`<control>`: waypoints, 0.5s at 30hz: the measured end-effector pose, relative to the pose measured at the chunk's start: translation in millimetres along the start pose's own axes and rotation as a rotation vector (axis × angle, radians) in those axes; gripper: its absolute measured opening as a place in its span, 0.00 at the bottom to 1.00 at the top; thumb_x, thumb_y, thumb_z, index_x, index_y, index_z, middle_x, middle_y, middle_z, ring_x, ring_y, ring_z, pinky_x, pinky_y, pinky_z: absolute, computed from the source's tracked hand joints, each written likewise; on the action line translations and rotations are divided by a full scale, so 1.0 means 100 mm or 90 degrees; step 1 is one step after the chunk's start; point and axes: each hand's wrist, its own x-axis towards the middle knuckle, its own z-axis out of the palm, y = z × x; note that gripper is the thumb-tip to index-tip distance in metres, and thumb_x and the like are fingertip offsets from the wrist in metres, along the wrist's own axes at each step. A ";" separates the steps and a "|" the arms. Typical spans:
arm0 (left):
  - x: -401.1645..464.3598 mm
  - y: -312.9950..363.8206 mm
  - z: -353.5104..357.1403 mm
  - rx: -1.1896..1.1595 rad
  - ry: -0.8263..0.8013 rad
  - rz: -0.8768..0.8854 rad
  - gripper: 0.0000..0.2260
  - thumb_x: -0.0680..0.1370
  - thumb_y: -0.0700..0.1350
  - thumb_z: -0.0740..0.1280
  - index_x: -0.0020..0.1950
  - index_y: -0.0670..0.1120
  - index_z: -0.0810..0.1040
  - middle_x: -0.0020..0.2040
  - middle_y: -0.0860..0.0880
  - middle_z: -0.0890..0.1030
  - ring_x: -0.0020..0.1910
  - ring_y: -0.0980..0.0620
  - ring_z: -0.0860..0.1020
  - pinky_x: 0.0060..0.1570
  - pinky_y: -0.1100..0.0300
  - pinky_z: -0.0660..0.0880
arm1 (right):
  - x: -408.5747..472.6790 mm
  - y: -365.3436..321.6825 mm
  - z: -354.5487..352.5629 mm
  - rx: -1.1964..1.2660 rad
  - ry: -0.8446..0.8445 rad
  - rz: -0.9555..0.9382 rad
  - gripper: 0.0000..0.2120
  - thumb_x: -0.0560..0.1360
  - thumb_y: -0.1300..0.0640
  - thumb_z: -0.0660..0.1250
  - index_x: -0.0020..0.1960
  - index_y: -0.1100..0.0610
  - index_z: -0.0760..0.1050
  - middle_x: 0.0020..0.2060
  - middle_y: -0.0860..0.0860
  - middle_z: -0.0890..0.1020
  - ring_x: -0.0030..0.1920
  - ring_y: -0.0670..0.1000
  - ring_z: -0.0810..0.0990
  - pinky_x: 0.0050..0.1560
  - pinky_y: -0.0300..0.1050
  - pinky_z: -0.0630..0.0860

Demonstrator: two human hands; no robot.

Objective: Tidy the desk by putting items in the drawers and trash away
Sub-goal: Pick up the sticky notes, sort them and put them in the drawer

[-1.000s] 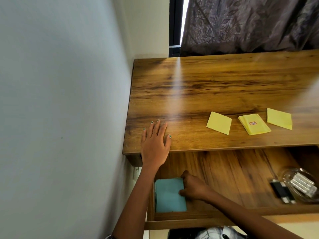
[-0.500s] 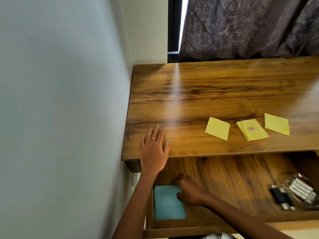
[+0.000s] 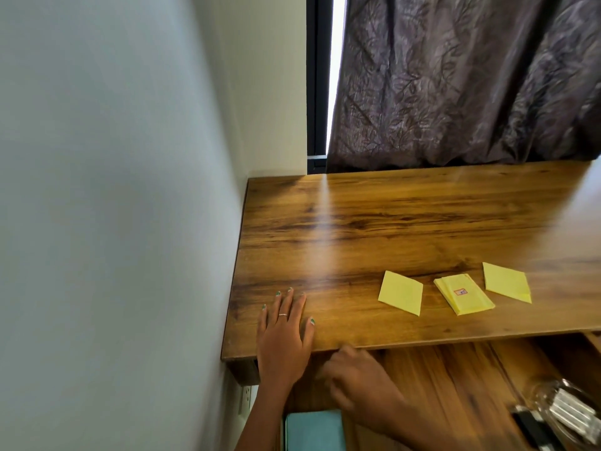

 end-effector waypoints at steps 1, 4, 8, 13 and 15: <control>0.00 0.01 0.00 0.000 0.005 -0.002 0.28 0.76 0.60 0.42 0.75 0.56 0.59 0.76 0.54 0.59 0.76 0.53 0.54 0.72 0.54 0.46 | 0.01 0.00 -0.12 0.058 0.086 0.016 0.13 0.76 0.51 0.57 0.57 0.48 0.76 0.53 0.43 0.79 0.56 0.41 0.72 0.58 0.38 0.69; 0.01 0.02 0.00 -0.012 0.025 -0.006 0.27 0.76 0.60 0.44 0.74 0.56 0.62 0.75 0.54 0.62 0.75 0.53 0.57 0.72 0.52 0.49 | 0.00 0.18 -0.38 0.124 0.327 0.061 0.12 0.73 0.51 0.58 0.46 0.51 0.79 0.41 0.44 0.81 0.43 0.41 0.77 0.41 0.35 0.77; 0.06 0.04 -0.01 -0.057 -0.013 -0.046 0.22 0.80 0.57 0.52 0.75 0.59 0.58 0.77 0.57 0.55 0.77 0.55 0.49 0.75 0.53 0.44 | -0.08 0.58 -0.64 0.096 0.487 0.222 0.06 0.74 0.61 0.66 0.50 0.56 0.80 0.46 0.50 0.81 0.50 0.51 0.78 0.46 0.45 0.76; 0.11 0.16 -0.02 -0.098 -0.042 -0.053 0.22 0.80 0.58 0.53 0.75 0.59 0.58 0.77 0.57 0.53 0.77 0.55 0.47 0.74 0.52 0.39 | -0.26 1.14 -0.73 0.035 0.357 0.501 0.22 0.74 0.54 0.68 0.66 0.55 0.69 0.65 0.56 0.70 0.67 0.59 0.63 0.63 0.58 0.64; 0.13 0.18 -0.02 -0.116 -0.053 -0.048 0.22 0.80 0.57 0.55 0.75 0.58 0.58 0.77 0.57 0.53 0.77 0.55 0.46 0.74 0.52 0.39 | -0.32 1.30 -0.74 0.030 0.290 0.563 0.29 0.74 0.49 0.67 0.71 0.56 0.61 0.70 0.58 0.64 0.70 0.61 0.58 0.66 0.61 0.61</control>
